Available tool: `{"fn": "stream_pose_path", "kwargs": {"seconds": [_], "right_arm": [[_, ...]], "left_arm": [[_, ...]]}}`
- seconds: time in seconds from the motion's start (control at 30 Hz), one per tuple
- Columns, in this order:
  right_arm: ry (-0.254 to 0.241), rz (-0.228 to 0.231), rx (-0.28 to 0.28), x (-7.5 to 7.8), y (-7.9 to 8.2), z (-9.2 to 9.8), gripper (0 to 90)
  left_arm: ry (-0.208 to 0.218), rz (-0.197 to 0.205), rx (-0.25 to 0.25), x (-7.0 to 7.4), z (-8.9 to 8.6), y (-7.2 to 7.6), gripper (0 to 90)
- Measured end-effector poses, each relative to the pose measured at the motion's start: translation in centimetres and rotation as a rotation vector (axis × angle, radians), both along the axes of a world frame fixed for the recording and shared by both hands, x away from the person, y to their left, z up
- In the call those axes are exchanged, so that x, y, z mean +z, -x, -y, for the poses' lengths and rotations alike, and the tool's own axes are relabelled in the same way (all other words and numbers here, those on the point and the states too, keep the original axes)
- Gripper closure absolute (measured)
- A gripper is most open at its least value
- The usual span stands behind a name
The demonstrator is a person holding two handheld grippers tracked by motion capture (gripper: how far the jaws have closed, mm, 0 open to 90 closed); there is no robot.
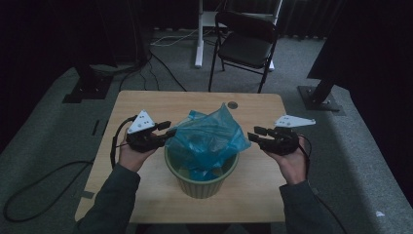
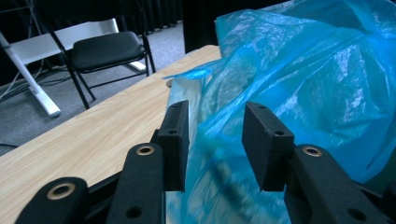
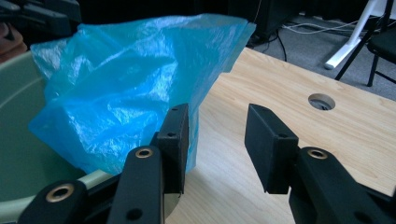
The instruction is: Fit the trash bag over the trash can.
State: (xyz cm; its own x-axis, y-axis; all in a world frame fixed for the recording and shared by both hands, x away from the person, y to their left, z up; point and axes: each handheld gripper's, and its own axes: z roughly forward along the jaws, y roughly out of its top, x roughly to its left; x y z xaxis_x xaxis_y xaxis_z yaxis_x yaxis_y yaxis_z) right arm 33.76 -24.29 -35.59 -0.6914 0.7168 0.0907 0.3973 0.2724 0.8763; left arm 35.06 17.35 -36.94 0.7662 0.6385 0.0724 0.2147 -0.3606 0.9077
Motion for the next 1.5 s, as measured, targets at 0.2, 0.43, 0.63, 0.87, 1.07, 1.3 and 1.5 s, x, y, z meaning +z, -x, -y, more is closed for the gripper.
{"fn": "stream_pose_path", "kwargs": {"seconds": [0.2, 0.43, 0.63, 0.87, 1.07, 1.3, 1.5], "right_arm": [[-0.074, -0.020, 0.074, 0.3, 0.1, 0.1, 54.9], [-0.080, -0.079, 0.144, -0.2, -0.7, -1.5, 53.2], [-0.058, -0.086, 0.186, -0.4, -0.7, -2.1, 78.9], [-0.046, -0.078, 0.225, -0.6, 0.3, -1.6, 88.4], [-0.050, -0.094, 0.265, -1.3, 1.4, -1.2, 89.7], [-0.017, -0.103, 0.328, -1.7, 3.1, -1.3, 89.7], [0.016, -0.105, 0.361, -2.0, 3.9, -1.7, 89.8]], "left_arm": [[-0.019, -0.004, -0.006, 0.0, 0.9, -0.5, 60.0], [-0.066, -0.026, -0.021, -0.2, 2.1, -1.1, 64.2], [-0.070, 0.006, -0.037, -0.3, 2.2, -0.3, 86.5], [-0.027, 0.026, -0.020, -0.7, 0.9, 1.1, 89.4], [0.010, 0.027, -0.006, -1.2, -0.5, 2.7, 89.3], [0.042, 0.036, 0.000, -1.8, -2.0, 5.3, 89.2], [0.050, 0.045, -0.002, -2.0, -2.6, 6.9, 89.2]]}}
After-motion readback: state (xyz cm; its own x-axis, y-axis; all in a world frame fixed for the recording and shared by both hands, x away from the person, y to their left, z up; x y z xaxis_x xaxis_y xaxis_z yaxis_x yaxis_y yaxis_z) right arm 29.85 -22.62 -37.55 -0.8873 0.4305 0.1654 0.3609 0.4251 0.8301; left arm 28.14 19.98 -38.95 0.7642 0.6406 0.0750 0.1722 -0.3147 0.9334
